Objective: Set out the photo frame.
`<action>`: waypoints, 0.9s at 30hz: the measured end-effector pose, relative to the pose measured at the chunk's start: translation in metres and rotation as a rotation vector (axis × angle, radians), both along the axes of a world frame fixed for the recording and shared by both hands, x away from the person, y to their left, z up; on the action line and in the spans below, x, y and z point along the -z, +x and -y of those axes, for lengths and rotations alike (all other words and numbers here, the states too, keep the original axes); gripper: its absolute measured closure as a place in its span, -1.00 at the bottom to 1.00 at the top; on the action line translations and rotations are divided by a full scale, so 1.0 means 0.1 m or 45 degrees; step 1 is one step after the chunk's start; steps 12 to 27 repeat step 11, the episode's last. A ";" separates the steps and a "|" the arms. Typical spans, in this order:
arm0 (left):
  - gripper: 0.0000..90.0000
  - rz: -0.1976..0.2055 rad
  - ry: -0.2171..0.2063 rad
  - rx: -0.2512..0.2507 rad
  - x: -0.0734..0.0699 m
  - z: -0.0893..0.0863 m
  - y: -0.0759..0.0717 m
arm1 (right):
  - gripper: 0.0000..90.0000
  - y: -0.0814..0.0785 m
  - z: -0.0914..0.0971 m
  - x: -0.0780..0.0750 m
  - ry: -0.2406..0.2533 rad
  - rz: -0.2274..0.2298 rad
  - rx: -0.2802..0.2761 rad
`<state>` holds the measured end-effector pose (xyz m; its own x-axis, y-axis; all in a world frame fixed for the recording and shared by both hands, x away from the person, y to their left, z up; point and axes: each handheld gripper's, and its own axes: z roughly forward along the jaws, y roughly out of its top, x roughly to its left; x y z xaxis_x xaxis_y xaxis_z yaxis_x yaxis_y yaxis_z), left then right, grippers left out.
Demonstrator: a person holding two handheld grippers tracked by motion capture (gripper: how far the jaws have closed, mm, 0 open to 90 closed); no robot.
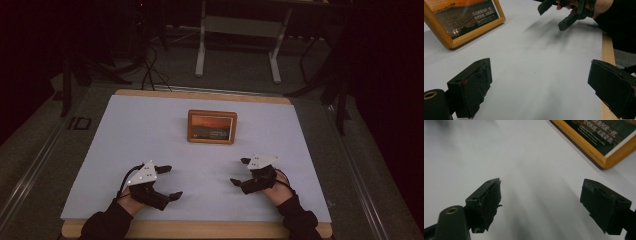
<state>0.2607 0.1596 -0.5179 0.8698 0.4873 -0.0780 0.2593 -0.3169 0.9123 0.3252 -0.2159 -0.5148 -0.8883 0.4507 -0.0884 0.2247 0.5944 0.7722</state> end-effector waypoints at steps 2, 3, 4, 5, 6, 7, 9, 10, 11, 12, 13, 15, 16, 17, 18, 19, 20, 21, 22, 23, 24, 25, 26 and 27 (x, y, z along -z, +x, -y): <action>-0.87 0.003 0.001 0.000 0.00 0.00 0.00 | -0.64 0.00 0.02 0.02 0.005 -0.004 0.007; -0.87 0.001 0.000 0.000 0.00 0.00 0.00 | -0.64 0.00 0.02 0.03 0.001 -0.004 0.012; -0.87 0.001 0.003 0.001 0.00 0.00 0.00 | -0.64 0.00 0.03 0.04 0.002 -0.002 0.014; -0.87 0.001 0.002 0.002 0.00 0.00 0.00 | -0.64 0.01 0.03 0.04 0.010 -0.004 0.020; -0.87 0.001 0.001 0.002 0.00 0.00 0.00 | -0.63 0.01 0.04 0.04 0.013 -0.002 0.024; -0.87 0.001 0.001 0.002 0.00 0.00 0.00 | -0.64 0.01 0.04 0.04 0.018 -0.002 0.025; -0.87 -0.001 0.002 0.004 0.00 0.00 0.00 | -0.64 0.00 0.04 0.04 0.021 0.000 0.025; -0.87 -0.001 0.004 0.003 0.00 0.00 0.00 | -0.64 0.00 0.04 0.04 0.021 0.003 0.026; -0.87 0.001 0.005 0.004 0.01 0.01 0.00 | -0.64 0.00 0.04 0.04 0.024 0.001 0.025; -0.87 0.001 0.005 0.004 0.01 0.01 0.00 | -0.64 0.00 0.04 0.04 0.024 0.001 0.025; -0.87 0.001 0.005 0.004 0.01 0.01 0.00 | -0.64 0.00 0.04 0.04 0.024 0.001 0.025; -0.87 0.001 0.005 0.004 0.01 0.01 0.00 | -0.64 0.00 0.04 0.04 0.024 0.001 0.025; -0.87 0.001 0.005 0.004 0.01 0.01 0.00 | -0.64 0.00 0.04 0.04 0.024 0.001 0.025; -0.87 0.001 0.005 0.004 0.01 0.01 0.00 | -0.64 0.00 0.04 0.04 0.024 0.001 0.025; -0.87 0.001 0.005 0.004 0.01 0.01 0.00 | -0.64 0.00 0.04 0.04 0.024 0.001 0.025; -0.87 0.001 0.005 0.004 0.01 0.01 0.00 | -0.64 0.00 0.04 0.04 0.024 0.001 0.025; -0.87 0.001 0.005 0.004 0.01 0.01 0.00 | -0.64 0.00 0.04 0.04 0.024 0.001 0.025; -0.87 0.001 0.005 0.004 0.01 0.01 0.00 | -0.64 0.00 0.04 0.04 0.024 0.001 0.025; -0.87 0.001 0.005 0.004 0.01 0.01 0.00 | -0.64 0.00 0.04 0.04 0.024 0.001 0.025; -0.87 0.001 0.005 0.004 0.01 0.01 0.00 | -0.64 0.00 0.04 0.04 0.024 0.001 0.025; -0.87 0.001 0.005 0.004 0.01 0.01 0.00 | -0.64 0.00 0.04 0.04 0.024 0.001 0.025; -0.87 0.001 0.005 0.004 0.01 0.01 0.00 | -0.64 0.00 0.04 0.04 0.024 0.001 0.025; -0.87 0.001 0.005 0.004 0.01 0.01 0.00 | -0.64 0.00 0.04 0.04 0.024 0.001 0.025; -0.87 0.001 0.005 0.004 0.01 0.01 0.00 | -0.64 0.00 0.04 0.04 0.024 0.001 0.025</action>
